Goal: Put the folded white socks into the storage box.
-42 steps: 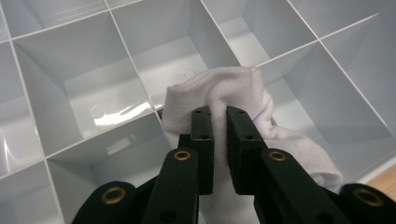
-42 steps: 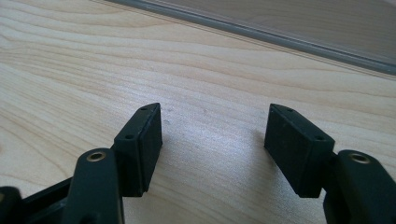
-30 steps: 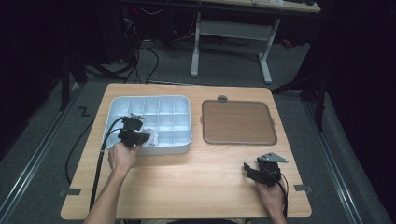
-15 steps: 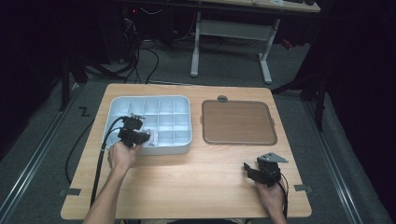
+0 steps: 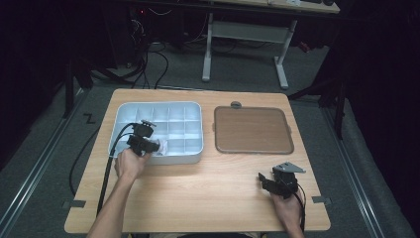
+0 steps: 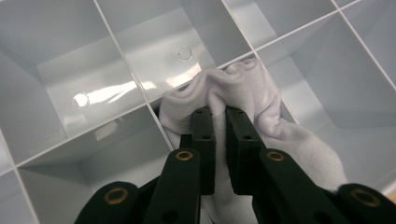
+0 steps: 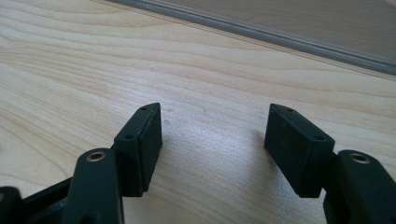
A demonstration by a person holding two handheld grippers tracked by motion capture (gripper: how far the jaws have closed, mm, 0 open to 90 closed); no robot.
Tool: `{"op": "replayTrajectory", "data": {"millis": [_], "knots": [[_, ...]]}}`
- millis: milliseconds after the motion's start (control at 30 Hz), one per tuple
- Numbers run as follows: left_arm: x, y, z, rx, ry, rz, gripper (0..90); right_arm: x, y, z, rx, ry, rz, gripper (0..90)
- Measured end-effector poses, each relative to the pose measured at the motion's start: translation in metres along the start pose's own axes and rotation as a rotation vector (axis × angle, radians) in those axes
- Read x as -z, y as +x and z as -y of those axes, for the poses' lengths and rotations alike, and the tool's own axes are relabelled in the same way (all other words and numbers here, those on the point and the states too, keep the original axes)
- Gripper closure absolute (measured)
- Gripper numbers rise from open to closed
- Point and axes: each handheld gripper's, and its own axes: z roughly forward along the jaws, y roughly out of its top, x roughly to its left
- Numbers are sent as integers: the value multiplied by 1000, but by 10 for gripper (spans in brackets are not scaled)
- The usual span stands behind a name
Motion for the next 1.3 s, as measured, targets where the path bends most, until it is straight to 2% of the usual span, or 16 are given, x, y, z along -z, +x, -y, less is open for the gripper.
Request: {"op": "replayTrajectory", "data": {"millis": [467,1000,1300], "knots": [[-7,2,3,-12,40,-9,834,0,0,0,0,0,-1,373],[-9,2,5,-14,38,-12,836,0,0,0,4,-1,-2,374],[-6,4,7,-39,44,3,834,1,1,1,2,-1,-3,374]]}}
